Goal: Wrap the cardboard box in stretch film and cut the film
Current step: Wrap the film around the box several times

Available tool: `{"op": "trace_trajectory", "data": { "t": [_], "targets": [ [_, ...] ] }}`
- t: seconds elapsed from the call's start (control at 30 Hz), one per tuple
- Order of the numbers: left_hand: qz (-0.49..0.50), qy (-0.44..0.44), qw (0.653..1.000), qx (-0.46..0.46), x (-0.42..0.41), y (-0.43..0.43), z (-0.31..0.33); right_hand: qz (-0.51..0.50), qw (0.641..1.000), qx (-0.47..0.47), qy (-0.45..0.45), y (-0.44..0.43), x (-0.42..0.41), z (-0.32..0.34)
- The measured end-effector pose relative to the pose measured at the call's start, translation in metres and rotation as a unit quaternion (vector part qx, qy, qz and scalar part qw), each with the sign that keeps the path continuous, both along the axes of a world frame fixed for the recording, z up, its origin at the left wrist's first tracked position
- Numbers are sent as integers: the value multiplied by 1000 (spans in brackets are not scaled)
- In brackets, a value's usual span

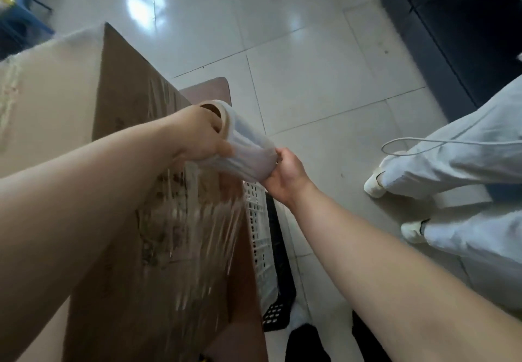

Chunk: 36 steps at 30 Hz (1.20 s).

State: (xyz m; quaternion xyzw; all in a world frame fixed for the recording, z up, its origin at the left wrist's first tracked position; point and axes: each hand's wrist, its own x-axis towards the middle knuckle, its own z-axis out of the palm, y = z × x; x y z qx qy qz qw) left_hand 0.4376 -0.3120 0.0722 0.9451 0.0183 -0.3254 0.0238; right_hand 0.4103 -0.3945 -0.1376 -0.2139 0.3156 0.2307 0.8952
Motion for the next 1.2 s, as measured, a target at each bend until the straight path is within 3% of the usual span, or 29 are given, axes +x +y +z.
{"op": "trace_trajectory", "data": {
  "t": [0.23,0.43,0.6,0.83,1.0,1.13,1.2],
  "targets": [
    [4,-39,999,-5,32,3,-5,34,999,18,-1,-12,43,-4],
    [186,-64,976,-92,64,2,-16,12,999,37,0,-9,54,-13],
    [83,-51,993,-60,84,10,-22,35,999,-29,24,-5,75,-14],
    [-5,-36,997,-72,116,29,-17,44,999,-30,-2,6,118,1],
    [86,-55,992,-72,138,31,-22,28,999,-6,18,18,137,-2],
    [227,-41,960,-160,157,26,-31,42,999,-9,31,21,146,-11],
    [217,-32,965,-146,164,25,-33,48,999,-8,26,20,152,-12]
  ]
}}
